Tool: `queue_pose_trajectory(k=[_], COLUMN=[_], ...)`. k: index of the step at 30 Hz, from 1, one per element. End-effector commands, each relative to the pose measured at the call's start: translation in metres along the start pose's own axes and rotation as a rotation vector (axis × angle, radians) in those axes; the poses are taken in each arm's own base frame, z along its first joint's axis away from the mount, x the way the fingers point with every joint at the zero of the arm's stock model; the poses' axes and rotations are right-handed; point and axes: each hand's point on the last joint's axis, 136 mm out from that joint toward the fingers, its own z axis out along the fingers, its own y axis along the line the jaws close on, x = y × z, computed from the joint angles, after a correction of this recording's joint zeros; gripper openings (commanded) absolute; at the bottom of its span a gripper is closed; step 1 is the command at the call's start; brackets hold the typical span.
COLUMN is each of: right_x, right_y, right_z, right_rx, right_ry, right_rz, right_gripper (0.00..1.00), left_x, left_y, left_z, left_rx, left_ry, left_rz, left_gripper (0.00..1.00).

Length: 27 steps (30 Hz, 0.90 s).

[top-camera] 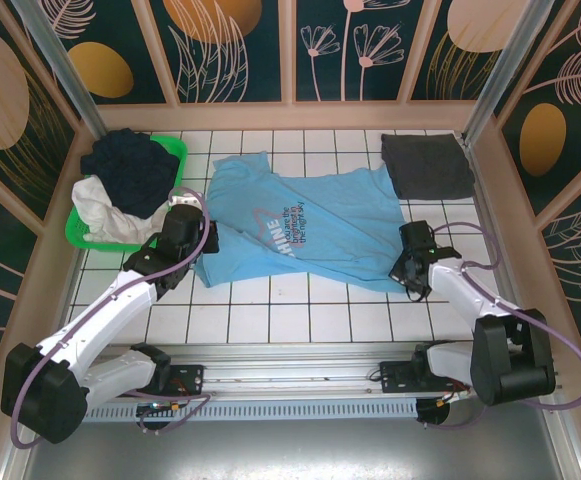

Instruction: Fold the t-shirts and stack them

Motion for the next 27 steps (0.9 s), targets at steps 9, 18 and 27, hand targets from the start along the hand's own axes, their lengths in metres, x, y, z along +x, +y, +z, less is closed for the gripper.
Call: queue_pose_trajectory(k=[9, 18, 27], right_x=[-0.002, 0.01, 0.01], right_y=[-0.01, -0.02, -0.005], right_z=[-0.001, 0.014, 0.012], right_rx=[0.116, 0.056, -0.053], right_ry=[-0.009, 0.028, 0.022], right_rz=[-0.017, 0.058, 0.073], right_gripper=[0.29, 0.33, 0.31], left_x=[-0.006, -0.007, -0.008], left_y=[0.0, -0.002, 0.0], left_z=[-0.002, 0.0, 0.0], left_rx=[-0.002, 0.001, -0.009], left_ry=[-0.029, -0.025, -0.028], left_rz=[0.022, 0.034, 0.038], left_gripper=[0.0, 0.0, 0.0])
